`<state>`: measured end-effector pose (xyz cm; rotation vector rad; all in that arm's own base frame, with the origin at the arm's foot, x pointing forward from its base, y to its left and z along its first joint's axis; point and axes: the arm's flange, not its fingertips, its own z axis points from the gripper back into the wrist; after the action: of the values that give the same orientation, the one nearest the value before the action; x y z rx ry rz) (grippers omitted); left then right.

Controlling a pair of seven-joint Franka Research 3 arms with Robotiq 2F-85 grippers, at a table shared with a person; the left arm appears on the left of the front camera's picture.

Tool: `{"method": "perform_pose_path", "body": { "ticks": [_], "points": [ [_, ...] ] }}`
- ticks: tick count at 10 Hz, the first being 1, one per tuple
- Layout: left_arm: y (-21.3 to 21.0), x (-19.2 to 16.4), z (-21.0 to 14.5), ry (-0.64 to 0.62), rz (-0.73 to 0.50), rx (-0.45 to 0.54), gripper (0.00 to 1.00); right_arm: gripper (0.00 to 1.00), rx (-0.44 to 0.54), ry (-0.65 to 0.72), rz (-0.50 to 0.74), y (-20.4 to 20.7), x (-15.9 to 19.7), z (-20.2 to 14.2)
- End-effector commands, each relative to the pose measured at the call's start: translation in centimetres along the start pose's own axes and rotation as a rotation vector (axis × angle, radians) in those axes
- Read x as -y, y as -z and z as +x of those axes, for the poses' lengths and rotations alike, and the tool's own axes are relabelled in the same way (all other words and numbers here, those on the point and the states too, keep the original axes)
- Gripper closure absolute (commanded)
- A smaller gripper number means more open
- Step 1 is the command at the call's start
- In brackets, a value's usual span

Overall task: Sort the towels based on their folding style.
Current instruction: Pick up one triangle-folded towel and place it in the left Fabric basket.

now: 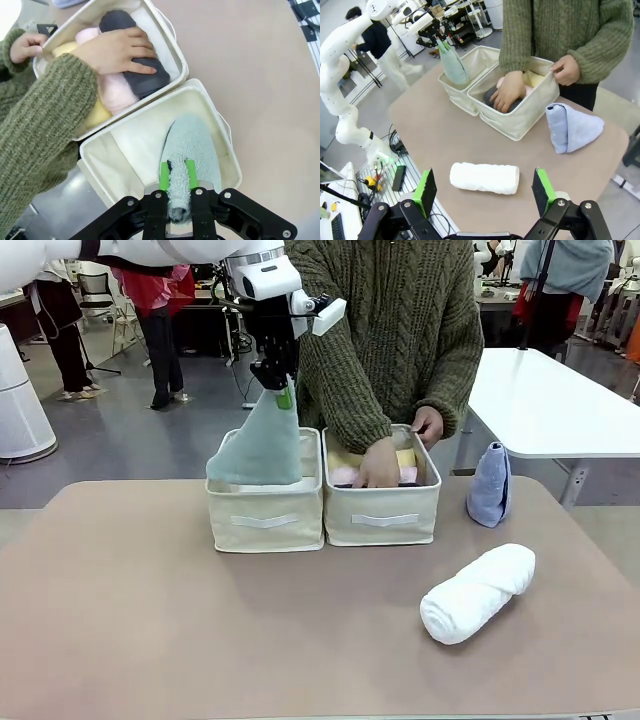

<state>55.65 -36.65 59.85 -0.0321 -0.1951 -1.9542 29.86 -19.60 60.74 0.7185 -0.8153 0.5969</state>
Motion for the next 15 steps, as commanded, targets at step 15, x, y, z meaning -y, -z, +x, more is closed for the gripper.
{"method": "perform_pose_path", "body": {
  "ticks": [15],
  "points": [
    [8.0,-1.9,0.8,-0.038,-0.116,-0.043,0.86,0.0,0.01,-0.01,0.007,0.2,0.1,-0.1]
  ]
}}
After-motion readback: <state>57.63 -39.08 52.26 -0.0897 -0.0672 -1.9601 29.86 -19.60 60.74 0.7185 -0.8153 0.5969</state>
